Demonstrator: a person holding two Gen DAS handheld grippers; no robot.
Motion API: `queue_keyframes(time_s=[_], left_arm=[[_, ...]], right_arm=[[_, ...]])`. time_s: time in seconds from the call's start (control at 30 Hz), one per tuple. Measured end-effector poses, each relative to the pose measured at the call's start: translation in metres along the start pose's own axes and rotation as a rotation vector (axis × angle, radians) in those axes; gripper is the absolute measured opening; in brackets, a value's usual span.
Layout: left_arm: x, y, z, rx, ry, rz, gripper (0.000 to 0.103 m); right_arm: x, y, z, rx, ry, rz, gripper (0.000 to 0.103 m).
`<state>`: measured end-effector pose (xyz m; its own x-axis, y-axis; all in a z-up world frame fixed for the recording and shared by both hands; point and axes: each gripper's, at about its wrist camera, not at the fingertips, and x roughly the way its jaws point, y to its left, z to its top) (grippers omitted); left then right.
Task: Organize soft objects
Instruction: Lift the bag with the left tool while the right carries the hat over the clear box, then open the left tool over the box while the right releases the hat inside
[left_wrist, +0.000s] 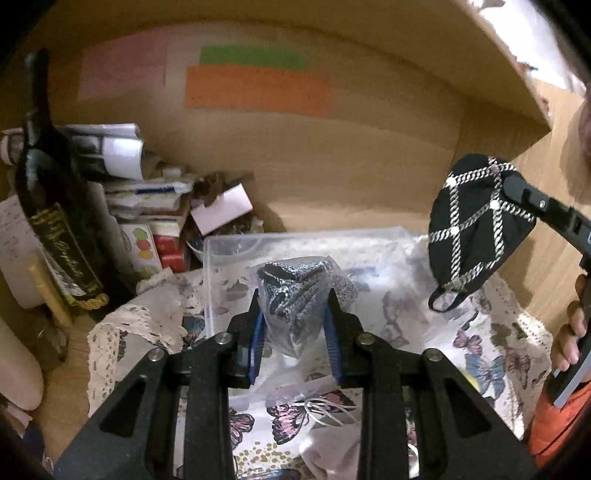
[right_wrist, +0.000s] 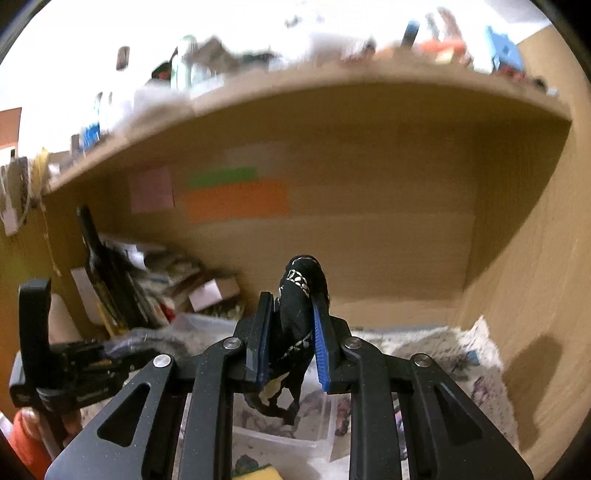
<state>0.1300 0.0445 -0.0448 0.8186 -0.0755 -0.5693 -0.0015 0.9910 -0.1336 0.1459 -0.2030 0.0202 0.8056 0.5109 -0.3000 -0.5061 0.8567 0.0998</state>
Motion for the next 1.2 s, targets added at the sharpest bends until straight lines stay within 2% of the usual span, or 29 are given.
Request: queue_keyframes(time_s=[0.27,0.47,0.7,0.8,0.87,0.93,0.97,1.03,1.1,1.2], left_arm=[[0.025,0.004,-0.006,0.022,0.071,-0.004,0.029],[0.036,0.006,-0.012,0.035,0.098,-0.009,0.029],[0.043,0.008,-0.013,0.014,0.143,-0.037,0.031],[0.041,0.008,-0.013,0.010,0.145,-0.043,0.033],[0.036,0.007,-0.013,0.014,0.132,-0.037,0.040],[0.031,0.007,-0.011,0.014,0.112,-0.030,0.053],[0.026,0.007,-0.011,0.014,0.098,-0.027,0.061],[0.016,0.006,-0.008,0.016,0.069,-0.026,0.068],[0.007,0.006,-0.006,0.015,0.047,-0.019,0.081],[-0.010,0.005,-0.003,0.013,0.005,0.002,0.092]], right_arm=[[0.053,0.003,-0.037,-0.002,0.191,0.045,0.018],[0.079,0.005,-0.058,-0.015,0.298,0.062,0.018],[0.093,0.003,-0.066,-0.016,0.356,0.051,0.021],[0.094,0.004,-0.069,-0.023,0.350,0.031,0.031],[0.094,0.003,-0.069,-0.017,0.350,0.031,0.040],[0.092,0.003,-0.067,-0.018,0.344,0.029,0.054],[0.090,0.003,-0.066,-0.023,0.334,0.021,0.056],[0.086,0.005,-0.064,-0.031,0.317,0.012,0.061],[0.079,0.007,-0.061,-0.044,0.294,0.008,0.065],[0.067,0.010,-0.055,-0.057,0.260,0.009,0.076]])
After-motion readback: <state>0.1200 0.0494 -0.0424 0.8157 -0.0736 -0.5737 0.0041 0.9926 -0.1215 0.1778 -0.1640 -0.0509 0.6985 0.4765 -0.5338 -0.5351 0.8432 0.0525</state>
